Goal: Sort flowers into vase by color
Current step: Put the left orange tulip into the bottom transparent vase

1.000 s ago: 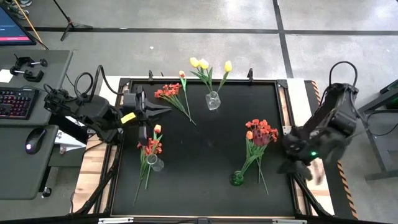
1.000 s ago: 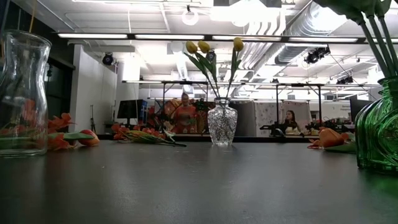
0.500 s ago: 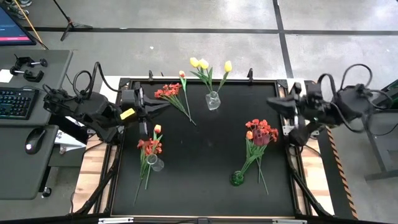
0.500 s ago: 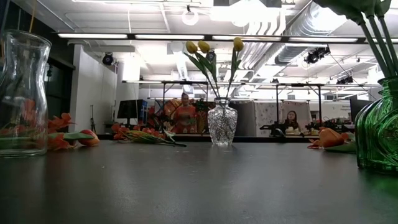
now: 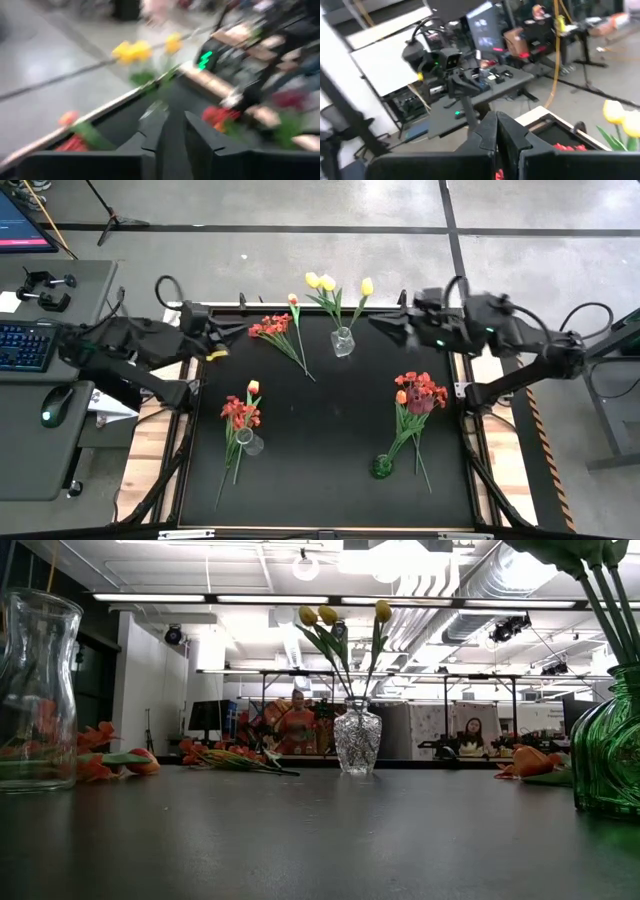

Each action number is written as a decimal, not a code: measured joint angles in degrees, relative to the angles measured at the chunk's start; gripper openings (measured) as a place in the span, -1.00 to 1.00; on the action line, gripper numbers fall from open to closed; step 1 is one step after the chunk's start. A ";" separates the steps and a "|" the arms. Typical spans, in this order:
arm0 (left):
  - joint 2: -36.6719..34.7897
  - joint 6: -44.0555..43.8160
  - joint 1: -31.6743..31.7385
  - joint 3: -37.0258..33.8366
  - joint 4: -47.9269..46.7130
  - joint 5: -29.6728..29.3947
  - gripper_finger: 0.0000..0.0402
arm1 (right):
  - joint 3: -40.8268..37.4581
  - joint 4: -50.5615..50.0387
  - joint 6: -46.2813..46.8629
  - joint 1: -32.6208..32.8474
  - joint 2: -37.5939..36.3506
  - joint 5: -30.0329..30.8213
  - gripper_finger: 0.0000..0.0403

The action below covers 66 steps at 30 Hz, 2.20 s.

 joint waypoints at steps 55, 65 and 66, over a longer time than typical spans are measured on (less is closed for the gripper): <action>16.23 -41.40 25.14 -47.28 11.88 46.36 -0.15 | 6.16 -27.60 -10.35 -22.36 2.82 -12.38 -0.16; 17.66 -39.45 25.18 -47.28 12.21 46.39 -0.46 | 6.14 -27.55 -10.55 -22.36 2.82 -12.21 -0.16; 18.32 -39.69 25.18 -47.28 12.24 46.84 -0.48 | 6.14 -27.55 -10.62 -22.36 2.82 -12.14 -0.16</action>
